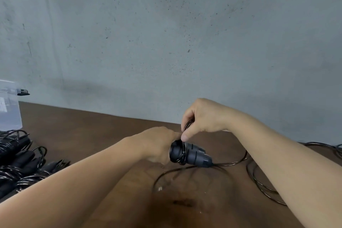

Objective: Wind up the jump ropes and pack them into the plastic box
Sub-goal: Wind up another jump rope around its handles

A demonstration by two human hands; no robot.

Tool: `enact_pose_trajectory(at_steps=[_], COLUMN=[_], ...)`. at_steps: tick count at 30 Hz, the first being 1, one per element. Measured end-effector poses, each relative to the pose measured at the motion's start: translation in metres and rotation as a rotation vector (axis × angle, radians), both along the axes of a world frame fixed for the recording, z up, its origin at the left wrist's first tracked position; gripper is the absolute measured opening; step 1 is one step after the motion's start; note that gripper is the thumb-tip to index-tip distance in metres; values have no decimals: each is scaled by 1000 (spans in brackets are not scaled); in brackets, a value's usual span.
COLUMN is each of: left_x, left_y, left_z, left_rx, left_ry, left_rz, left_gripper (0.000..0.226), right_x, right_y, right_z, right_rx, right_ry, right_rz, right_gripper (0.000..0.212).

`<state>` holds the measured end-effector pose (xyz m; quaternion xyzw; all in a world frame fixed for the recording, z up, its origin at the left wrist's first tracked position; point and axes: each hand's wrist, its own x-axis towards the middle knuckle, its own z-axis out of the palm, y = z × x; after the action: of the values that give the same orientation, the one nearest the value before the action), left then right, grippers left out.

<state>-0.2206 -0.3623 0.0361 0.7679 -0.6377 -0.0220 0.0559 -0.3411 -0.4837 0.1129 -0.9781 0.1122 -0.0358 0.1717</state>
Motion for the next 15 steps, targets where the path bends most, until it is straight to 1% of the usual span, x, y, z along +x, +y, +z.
enact_pose_trajectory(at_steps=[1,3,4,5,7,8,9,10,12,15], left_x=[-2,-2,0,2,5,6,7,7,8,6], left_y=[2,9,12,14,17,17,16,16,16,15], left_z=[1,8,12,17,23,25,26,27,28,29], left_rx=[18,7,-28,-70,-137,-164,-186,-200,-208,-287], left_ry=[57,251,357,441,549,604,668,729,825,969], left_rz=[-11,-51,-69,-80,-61,-48,-36,-30,-30,-19], left_gripper=[34,40,41,40,38,38,39,39,36,32], right_x=[-1,-5,-7,-8,-4,0,4,7,11,13], right_y=[-6,-19,-26,-29,-28,-26,-24,-23,-19,-7], right_z=[-1,-8,-14,-21,-36,-43,-50,-55,-62,-67], right_rx=[58,233,369,552,946,1069,1134,1153,1128,1053], right_ry=[11,-28,-77,-131,-263,-327,-373,-399,-415,-427], right_rz=[-4,-19,-23,-43,-86,-106,-108,-80,-54,-199], right_gripper=[22,23,23,22,10,22,38,46,41,34])
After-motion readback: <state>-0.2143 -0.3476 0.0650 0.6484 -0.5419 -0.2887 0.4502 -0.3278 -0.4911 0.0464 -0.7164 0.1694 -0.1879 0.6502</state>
